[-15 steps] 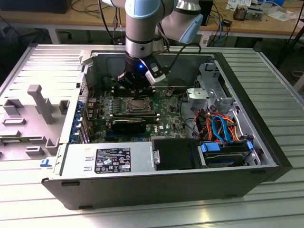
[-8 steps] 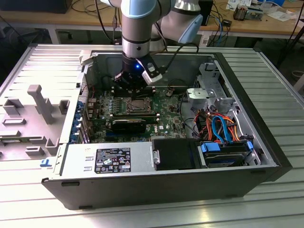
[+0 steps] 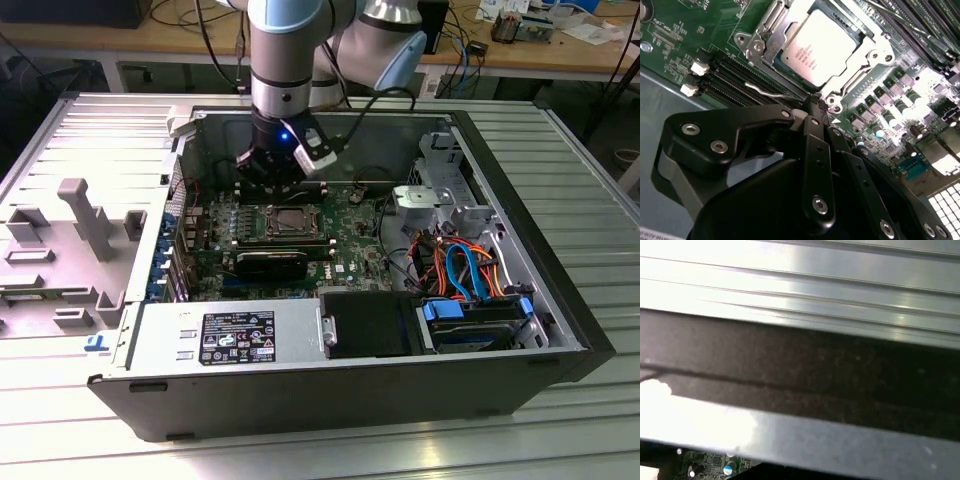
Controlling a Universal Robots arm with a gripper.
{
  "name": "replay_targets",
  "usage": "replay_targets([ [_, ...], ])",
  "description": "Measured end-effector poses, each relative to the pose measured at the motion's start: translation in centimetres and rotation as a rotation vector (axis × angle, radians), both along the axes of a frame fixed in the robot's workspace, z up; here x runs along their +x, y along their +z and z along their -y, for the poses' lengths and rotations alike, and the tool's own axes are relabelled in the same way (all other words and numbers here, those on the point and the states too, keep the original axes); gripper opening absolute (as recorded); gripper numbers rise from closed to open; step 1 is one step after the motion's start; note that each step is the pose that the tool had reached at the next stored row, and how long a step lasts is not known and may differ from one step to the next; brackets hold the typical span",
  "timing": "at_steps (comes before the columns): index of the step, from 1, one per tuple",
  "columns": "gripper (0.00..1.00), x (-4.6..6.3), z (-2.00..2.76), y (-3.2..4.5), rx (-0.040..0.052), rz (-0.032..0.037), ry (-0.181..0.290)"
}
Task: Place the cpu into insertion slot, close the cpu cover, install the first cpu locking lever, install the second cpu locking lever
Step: 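Install the first cpu locking lever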
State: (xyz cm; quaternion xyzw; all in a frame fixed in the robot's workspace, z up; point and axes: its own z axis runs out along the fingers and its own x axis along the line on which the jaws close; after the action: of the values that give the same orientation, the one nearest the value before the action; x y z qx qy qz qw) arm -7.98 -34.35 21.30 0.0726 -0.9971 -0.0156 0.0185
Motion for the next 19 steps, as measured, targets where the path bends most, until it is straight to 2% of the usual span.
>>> replay_targets([
  [3,0.11,-0.66,-0.09,0.02,-0.0001,0.0004,0.000],
  [9,0.11,-0.72,-0.74,0.02,-0.0001,0.0004,0.000],
  [12,0.11,-0.72,-0.66,0.02,-0.0002,0.0003,0.000],
  [14,0.11,-0.71,-0.23,0.02,-0.0001,0.0004,0.000],
  [19,0.11,-0.53,-0.17,-0.01,-0.0003,-0.0004,0.000],
])
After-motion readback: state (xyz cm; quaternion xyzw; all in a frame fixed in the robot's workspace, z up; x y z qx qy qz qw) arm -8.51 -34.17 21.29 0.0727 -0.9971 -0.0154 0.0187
